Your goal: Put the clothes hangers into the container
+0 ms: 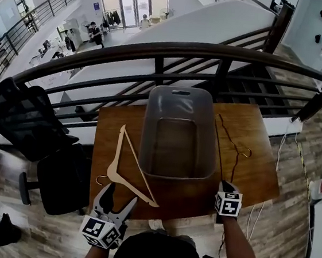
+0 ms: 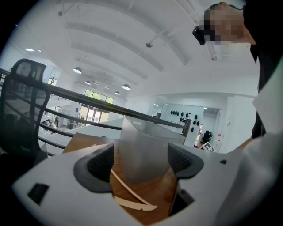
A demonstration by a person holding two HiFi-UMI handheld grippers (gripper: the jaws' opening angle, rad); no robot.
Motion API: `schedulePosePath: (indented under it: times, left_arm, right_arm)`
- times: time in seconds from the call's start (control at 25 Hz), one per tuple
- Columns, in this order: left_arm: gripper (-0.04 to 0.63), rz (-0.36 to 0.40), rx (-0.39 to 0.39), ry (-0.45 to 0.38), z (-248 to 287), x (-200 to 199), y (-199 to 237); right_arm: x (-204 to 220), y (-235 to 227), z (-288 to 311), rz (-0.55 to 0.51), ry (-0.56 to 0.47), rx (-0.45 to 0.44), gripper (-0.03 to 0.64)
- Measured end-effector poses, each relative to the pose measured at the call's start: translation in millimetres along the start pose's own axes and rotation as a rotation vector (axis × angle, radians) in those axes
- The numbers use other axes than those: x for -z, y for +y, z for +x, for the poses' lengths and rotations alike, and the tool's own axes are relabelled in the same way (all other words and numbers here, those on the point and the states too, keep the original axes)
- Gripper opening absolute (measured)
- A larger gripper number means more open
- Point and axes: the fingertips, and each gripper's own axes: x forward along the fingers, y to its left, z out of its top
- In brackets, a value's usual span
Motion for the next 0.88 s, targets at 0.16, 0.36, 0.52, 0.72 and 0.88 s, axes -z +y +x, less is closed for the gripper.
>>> schedulePosePath:
  times: [0.16,0.36,0.52,0.72,0.88]
  left_arm:
    - [0.371,-0.002,0.023,-0.013,4,-4,-3]
    - [0.371,-0.002,0.042,-0.040,7,-14,-7]
    - [0.371,0.000,0.043,-0.075,6,-24,-6]
    - [0.371,-0.008,0.029,-0.108,-4,-34,0]
    - [0.371,-0.020,0.016,-0.133,-10,-38,7]
  right_arm:
    - [-33,-3,-30,-0.002,-0.098,0.009,0.011]
    - [-85,8,-77,-0.049,-0.233,-0.026,0.009]
    - [-125,34,-106,-0.113,-0.313,-0.092,0.011]
    - [-159,70,-127,-0.182,-0.341,-0.183,0.011]
    - [-168,84,-126,-0.340,-0.305,-0.172,0.011]
